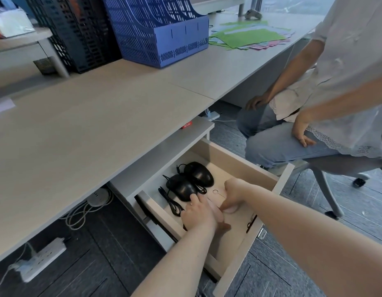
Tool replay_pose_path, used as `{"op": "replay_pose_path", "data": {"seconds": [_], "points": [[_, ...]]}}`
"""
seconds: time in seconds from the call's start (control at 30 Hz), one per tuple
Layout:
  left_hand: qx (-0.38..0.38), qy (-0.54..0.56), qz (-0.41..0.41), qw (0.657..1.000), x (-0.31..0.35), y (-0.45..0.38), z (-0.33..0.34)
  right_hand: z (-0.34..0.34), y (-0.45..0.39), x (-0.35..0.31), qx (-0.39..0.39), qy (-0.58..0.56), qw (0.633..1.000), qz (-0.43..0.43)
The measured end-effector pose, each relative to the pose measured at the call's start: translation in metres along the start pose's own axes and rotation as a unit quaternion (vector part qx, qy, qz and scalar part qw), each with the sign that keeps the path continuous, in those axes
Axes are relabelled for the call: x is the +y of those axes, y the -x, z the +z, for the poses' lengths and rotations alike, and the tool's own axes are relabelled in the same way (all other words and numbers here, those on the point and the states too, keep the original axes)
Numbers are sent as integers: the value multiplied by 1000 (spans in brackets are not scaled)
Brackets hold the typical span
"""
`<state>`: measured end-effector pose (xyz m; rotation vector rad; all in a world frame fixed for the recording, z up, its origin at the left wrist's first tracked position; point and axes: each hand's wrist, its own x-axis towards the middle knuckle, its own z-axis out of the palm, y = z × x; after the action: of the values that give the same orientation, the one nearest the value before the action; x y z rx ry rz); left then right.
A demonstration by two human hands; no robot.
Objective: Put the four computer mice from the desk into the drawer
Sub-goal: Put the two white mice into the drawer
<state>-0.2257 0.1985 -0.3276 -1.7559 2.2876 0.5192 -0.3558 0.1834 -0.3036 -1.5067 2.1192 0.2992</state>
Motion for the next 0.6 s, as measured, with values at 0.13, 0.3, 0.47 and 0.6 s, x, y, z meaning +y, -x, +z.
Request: {"op": "replay_pose_path", "data": {"seconds": [0.13, 0.3, 0.47, 0.6], "points": [[-20, 6, -2, 1000, -1, 1, -2, 1, -2, 1, 3, -1, 1000, -7], [8, 19, 17, 1000, -2, 2, -20, -8, 9, 4, 14, 6, 1000, 8], [44, 23, 37, 998, 2, 6, -50, -27, 33, 8, 72, 4, 997, 34], [119, 43, 111, 986, 0, 19, -89, -27, 64, 15, 328, -35, 935, 133]]}}
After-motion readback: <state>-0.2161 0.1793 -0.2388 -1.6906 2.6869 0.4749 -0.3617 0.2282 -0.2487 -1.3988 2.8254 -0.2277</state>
